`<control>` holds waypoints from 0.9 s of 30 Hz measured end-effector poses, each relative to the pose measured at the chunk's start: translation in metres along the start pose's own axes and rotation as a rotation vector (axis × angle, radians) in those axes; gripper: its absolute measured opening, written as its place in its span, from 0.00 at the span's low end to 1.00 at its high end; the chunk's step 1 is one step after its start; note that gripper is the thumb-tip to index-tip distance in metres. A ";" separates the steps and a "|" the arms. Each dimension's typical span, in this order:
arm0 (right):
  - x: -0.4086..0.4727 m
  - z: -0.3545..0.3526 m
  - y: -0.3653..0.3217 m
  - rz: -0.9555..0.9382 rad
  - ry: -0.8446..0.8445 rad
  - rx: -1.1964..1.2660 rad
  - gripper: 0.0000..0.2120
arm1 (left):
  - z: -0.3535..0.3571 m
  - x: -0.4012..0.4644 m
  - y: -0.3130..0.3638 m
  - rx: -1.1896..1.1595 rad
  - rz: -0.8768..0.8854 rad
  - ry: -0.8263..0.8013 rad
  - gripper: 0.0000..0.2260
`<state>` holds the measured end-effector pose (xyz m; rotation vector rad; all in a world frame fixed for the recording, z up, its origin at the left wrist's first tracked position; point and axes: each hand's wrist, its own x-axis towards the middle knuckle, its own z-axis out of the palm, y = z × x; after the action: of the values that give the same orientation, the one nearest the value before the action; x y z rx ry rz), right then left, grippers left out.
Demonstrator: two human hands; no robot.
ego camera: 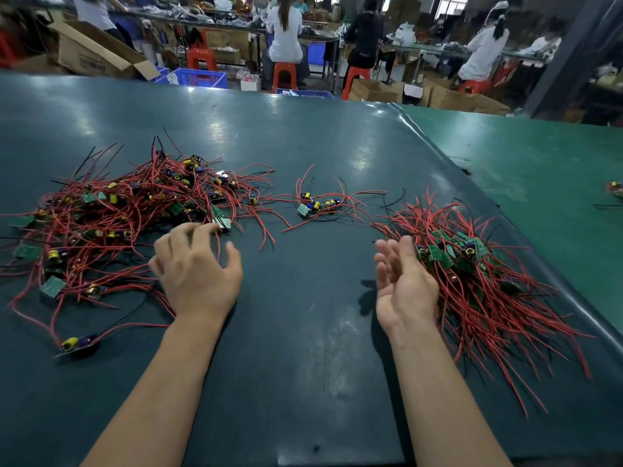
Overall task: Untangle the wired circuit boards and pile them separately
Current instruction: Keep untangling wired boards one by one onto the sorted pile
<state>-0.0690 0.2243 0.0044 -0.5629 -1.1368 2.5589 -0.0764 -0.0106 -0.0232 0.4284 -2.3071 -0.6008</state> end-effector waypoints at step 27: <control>-0.010 0.004 0.030 -0.146 -0.408 -0.742 0.11 | -0.018 0.007 -0.003 -0.063 0.036 0.300 0.09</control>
<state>-0.0649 0.1979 -0.0132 -0.0775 -2.1976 2.1188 -0.0676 -0.0218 -0.0093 0.4162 -2.0010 -0.5495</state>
